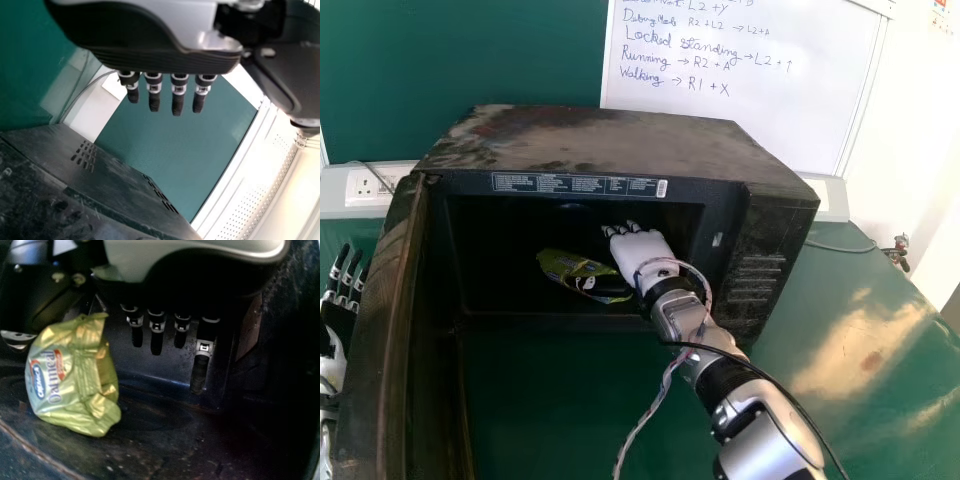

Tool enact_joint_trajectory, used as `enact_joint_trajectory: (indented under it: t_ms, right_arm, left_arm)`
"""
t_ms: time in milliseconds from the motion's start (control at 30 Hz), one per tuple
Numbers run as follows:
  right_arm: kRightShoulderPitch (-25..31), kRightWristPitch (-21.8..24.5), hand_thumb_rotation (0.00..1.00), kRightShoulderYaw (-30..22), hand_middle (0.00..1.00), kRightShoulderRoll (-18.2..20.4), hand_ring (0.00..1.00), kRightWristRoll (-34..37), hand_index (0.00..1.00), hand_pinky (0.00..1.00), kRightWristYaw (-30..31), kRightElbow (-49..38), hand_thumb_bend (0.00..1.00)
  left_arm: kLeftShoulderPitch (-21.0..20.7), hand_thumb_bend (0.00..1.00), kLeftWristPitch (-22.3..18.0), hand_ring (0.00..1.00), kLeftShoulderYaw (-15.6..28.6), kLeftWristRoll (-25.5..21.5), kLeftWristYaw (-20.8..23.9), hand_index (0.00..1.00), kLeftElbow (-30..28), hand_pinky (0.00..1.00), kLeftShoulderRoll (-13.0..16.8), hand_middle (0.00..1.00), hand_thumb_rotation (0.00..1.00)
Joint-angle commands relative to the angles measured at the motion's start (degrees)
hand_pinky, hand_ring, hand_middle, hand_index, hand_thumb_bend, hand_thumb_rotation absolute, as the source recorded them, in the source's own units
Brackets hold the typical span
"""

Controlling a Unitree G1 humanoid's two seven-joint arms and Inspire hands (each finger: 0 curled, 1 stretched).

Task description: Put biscuit inside oven

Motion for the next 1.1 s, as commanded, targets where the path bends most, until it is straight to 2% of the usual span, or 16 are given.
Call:
enact_joint_trajectory:
  t_ms: [0,267,467,733,833,1067]
  right_arm:
    - [-0.6,0.2,0.85,-0.2,0.99,0.0,0.82,0.8,1.00,0.50,0.8,-1.3,1.00]
    - [1.2,0.1,0.87,-1.0,0.99,-1.2,0.83,1.7,1.00,0.48,1.8,-5.5,1.00]
    - [4.5,0.9,0.91,-1.6,0.99,-3.3,0.84,2.3,1.00,0.46,4.0,-12.8,1.00]
    - [11.6,4.3,0.97,-2.5,0.98,-7.8,0.82,1.3,1.00,0.45,8.9,-27.7,1.00]
    - [15.1,5.6,0.99,-3.2,0.98,-9.7,0.83,0.8,1.00,0.48,11.3,-34.5,1.00]
    - [22.4,4.0,0.99,-6.3,0.95,-13.0,0.80,1.4,1.00,0.54,10.8,-44.8,1.00]
  left_arm:
    - [3.0,0.12,0.4,0.55,-0.3,-0.1,0.2,0.87,1.7,0.34,-2.6,0.69,0.00]
    - [2.5,0.12,0.1,0.55,-0.1,-0.2,-0.6,0.88,2.7,0.34,-2.3,0.70,0.00]
    - [2.7,0.13,0.5,0.55,-0.4,0.4,1.0,0.86,1.8,0.32,-2.4,0.69,0.00]
    - [2.3,0.11,0.1,0.55,-0.1,-0.2,-0.6,0.87,2.9,0.32,-2.2,0.69,0.00]
    - [2.3,0.12,0.3,0.55,-0.1,-0.2,-0.4,0.87,2.7,0.32,-2.2,0.70,0.00]
    - [2.2,0.12,0.0,0.55,-0.1,0.3,0.5,0.87,3.0,0.31,-2.2,0.69,0.00]
